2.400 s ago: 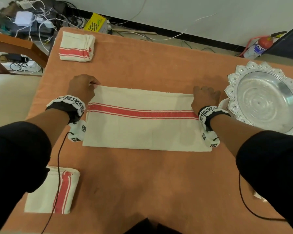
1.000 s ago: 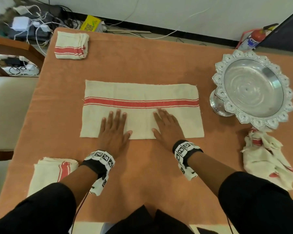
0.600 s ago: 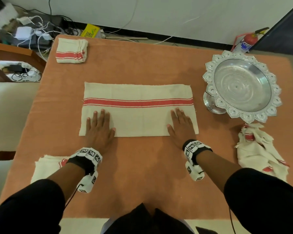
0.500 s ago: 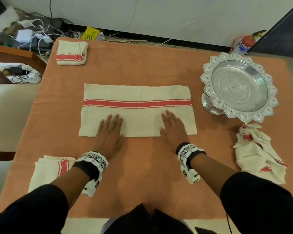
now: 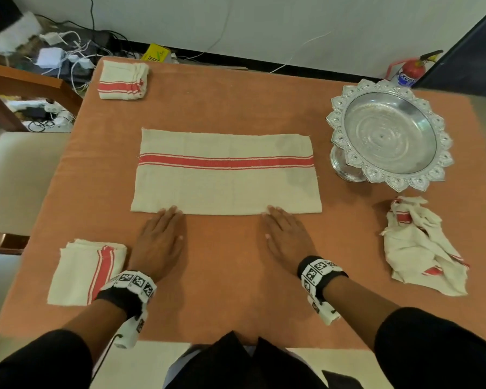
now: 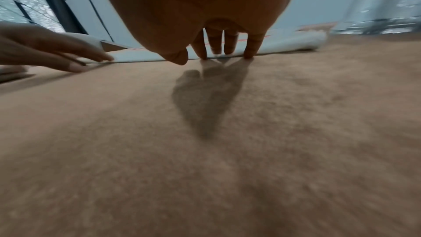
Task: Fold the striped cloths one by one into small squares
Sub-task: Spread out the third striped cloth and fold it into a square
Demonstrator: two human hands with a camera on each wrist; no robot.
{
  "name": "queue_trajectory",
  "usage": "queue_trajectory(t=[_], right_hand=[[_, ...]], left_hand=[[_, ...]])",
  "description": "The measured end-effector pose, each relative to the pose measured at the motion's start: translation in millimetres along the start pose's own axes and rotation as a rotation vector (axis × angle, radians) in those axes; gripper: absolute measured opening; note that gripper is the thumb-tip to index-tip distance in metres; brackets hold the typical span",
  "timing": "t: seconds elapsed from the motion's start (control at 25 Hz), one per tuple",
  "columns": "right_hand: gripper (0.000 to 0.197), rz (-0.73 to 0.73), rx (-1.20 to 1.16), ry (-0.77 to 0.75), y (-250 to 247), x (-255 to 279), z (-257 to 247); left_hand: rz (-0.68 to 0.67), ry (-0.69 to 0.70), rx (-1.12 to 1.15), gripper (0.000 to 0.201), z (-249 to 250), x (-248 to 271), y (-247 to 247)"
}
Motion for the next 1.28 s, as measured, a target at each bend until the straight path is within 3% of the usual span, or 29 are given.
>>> queue_trajectory(t=[0.12,0.2,0.32,0.48,0.64,0.84,1.0,1.2,1.28], right_hand=[[0.058,0.076,-0.015,0.149,-19,16,38],[0.057,0.100,-0.005,0.219,-28,25,56],[0.056,0.090,0.031,0.223,-32,28,61],[0.044,0.246,-0.064,0.377,-48,17,65],[0.048,0.315,-0.285,0.585,-63,9,81],[0.047,0.285,-0.351,0.648,-70,-4,97],[0.052,0.272,-0.457,0.704,-65,-10,106],[0.057,0.225,-0.453,0.735,-63,-18,109],[0.055,0.216,-0.455,0.755,-64,-20,110]], left_hand=[[0.015,-0.130,0.042,0.061,-37,13,3],[0.024,-0.146,0.013,0.061,-45,16,4],[-0.007,-0.165,-0.097,0.058,-34,6,-5],[-0.027,-0.280,-0.211,0.036,5,-23,-51],[0.051,-0.093,-0.164,0.028,75,-74,-79],[0.090,0.235,-0.138,0.030,169,-152,-98],[0.031,0.496,-0.160,0.044,216,-218,-94],[0.070,0.626,-0.331,0.067,252,-286,-86],[0.077,0.747,-0.371,0.070,269,-305,-84]])
Point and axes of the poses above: each hand's wrist, its own x-axis away from the middle knuckle, its own y-axis out of the palm, z = x × y, the point moved 6 cm from there along -x, towards the middle knuckle, and after that the axes turned 12 degrees about -x, right-handed, at the moved point
